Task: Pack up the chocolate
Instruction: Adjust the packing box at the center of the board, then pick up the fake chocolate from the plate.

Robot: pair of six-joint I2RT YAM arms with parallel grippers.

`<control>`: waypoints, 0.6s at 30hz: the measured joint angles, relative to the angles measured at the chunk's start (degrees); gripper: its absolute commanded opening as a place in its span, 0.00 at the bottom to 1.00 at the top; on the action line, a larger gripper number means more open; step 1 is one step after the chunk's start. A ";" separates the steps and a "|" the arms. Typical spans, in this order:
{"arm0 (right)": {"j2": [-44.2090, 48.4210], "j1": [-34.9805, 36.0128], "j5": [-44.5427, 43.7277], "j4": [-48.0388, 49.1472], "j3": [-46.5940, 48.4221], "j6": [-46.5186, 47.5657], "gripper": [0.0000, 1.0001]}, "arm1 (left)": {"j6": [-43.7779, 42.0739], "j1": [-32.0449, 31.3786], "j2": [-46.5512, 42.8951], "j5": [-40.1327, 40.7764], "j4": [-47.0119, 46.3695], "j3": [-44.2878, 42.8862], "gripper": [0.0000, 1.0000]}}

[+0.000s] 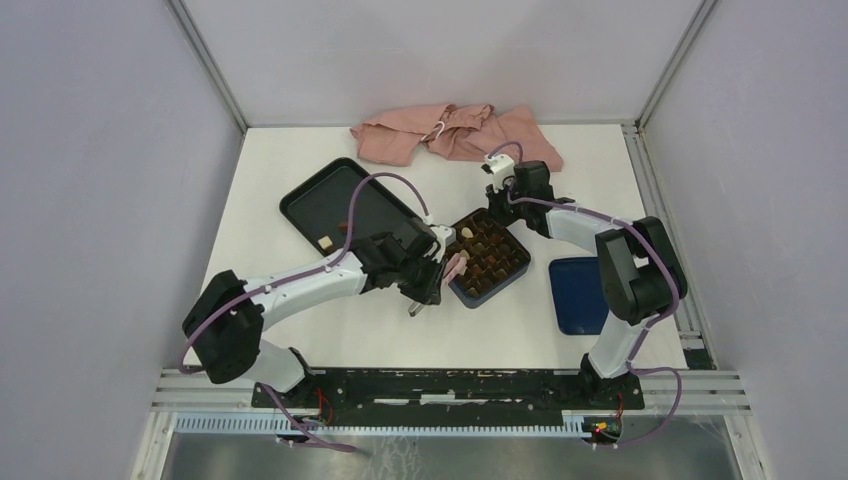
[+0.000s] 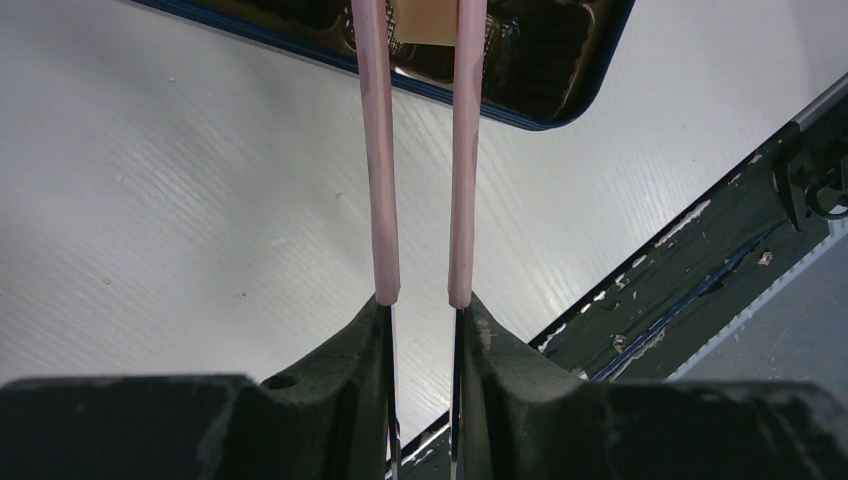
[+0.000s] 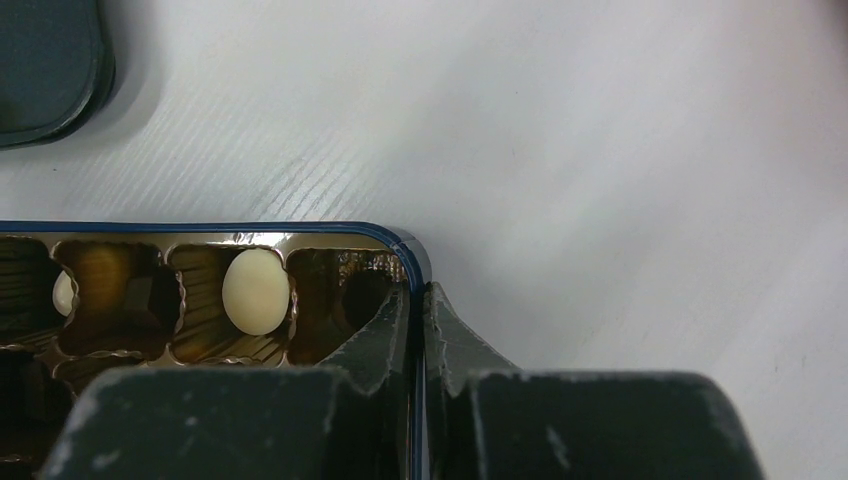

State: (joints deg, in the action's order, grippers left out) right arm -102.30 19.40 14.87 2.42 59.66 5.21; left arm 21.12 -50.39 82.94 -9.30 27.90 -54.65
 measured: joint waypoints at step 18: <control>-0.79 -0.72 1.86 0.07 0.63 -0.96 0.13 | -0.15 -0.17 4.04 0.17 1.77 -3.52 0.37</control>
State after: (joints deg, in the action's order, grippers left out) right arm -103.09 18.68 16.73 2.48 60.29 4.25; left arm 20.97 -50.57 86.98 -9.13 29.67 -58.17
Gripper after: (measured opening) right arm 0.134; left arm 0.353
